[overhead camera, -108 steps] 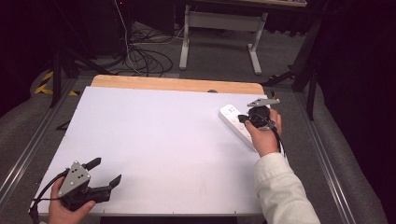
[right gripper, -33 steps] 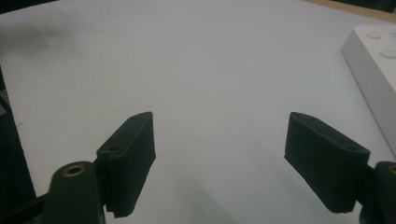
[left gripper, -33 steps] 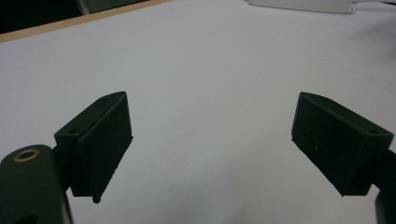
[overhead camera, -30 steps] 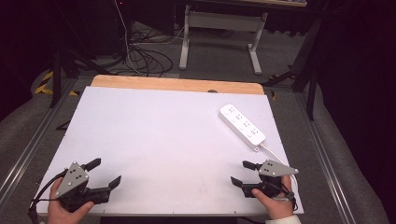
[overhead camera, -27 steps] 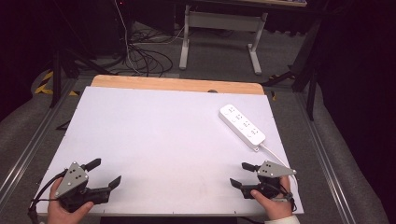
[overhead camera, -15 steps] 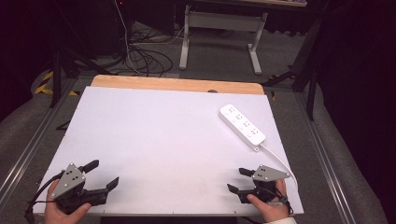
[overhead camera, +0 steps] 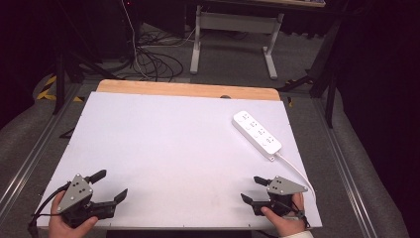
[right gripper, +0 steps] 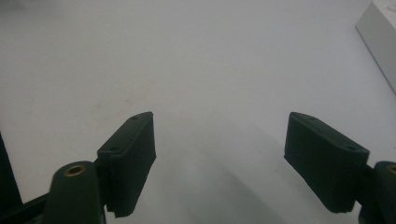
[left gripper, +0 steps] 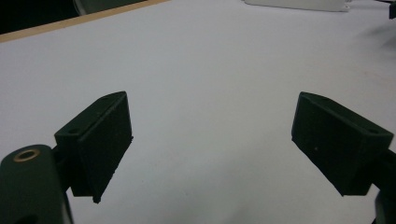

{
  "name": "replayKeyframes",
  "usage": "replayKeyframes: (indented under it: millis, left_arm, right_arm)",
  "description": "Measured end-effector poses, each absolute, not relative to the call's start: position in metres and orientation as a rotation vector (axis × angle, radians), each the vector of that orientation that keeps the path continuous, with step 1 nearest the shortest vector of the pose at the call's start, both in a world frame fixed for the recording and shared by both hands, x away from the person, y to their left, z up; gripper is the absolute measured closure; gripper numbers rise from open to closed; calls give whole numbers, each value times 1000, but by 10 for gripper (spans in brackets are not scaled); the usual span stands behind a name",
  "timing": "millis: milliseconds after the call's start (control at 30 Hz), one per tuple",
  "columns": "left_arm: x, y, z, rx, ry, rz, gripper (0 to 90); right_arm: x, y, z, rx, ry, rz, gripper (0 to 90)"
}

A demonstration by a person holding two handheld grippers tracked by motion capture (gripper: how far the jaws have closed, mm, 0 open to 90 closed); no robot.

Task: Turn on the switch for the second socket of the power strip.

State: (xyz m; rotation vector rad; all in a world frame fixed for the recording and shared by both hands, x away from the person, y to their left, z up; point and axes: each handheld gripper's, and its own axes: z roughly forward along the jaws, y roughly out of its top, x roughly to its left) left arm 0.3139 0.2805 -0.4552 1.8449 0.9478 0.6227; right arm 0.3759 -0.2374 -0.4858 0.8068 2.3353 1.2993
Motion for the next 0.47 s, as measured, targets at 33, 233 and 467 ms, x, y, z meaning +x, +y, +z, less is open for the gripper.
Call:
replayKeyframes:
  millis: [33, 233, 467]
  left_arm:
    - [314, 281, -455, 1844, 947, 625, 129]
    - [314, 282, -455, 1834, 951, 614, 129]
    - [315, 283, -455, 1837, 940, 635, 133]
  right_arm:
    - [376, -237, -485, 801, 2332, 1298, 250]
    - [374, -236, -483, 782, 2326, 1287, 253]
    - [373, -235, -483, 771, 2329, 1318, 257]
